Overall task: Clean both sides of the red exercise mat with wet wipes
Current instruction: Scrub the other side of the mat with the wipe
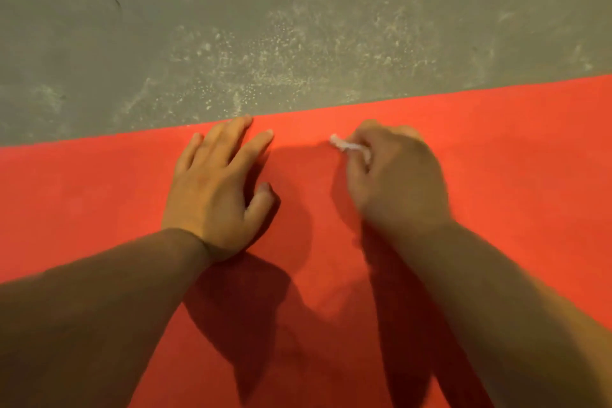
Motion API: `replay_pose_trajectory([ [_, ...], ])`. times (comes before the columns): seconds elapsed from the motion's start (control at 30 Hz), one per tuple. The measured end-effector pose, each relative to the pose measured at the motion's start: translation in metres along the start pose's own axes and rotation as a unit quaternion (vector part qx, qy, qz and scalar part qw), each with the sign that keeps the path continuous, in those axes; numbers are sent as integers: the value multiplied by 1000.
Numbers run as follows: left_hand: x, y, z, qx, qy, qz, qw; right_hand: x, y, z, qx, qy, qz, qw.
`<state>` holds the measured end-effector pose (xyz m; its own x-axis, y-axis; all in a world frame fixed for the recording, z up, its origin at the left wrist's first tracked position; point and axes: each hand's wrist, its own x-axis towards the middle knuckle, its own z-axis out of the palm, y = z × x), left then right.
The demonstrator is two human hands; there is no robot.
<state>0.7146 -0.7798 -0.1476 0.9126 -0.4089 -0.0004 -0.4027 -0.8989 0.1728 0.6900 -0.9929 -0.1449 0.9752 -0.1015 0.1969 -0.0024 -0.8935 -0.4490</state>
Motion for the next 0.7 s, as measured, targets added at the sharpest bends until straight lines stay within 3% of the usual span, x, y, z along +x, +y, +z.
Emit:
replay_pose_trajectory([
  [0.1,1,1,1,11,-6,-1,1000,21,62,-26,-19,76,139,987],
  [0.17,1,2,1,16,-6,-2,1000,24,58,-21,-11,97,171,980],
  [0.33,1,1,1,23,-9,3,1000,-22,-33,11,58,-28,-76,995],
  [0.4,1,1,1,21,-12,2,1000,-20,-19,3,37,-68,-101,992],
  [0.47,1,0,2,24,-11,4,1000,-4,19,-14,-8,-17,-68,997],
  [0.6,2,-2,2,22,-8,0,1000,18,90,-44,-53,74,160,983],
  [0.63,2,-2,2,22,-8,1,1000,14,82,-41,-45,83,163,982],
  [0.7,2,-3,2,23,-6,2,1000,-6,38,-23,-4,72,83,994],
])
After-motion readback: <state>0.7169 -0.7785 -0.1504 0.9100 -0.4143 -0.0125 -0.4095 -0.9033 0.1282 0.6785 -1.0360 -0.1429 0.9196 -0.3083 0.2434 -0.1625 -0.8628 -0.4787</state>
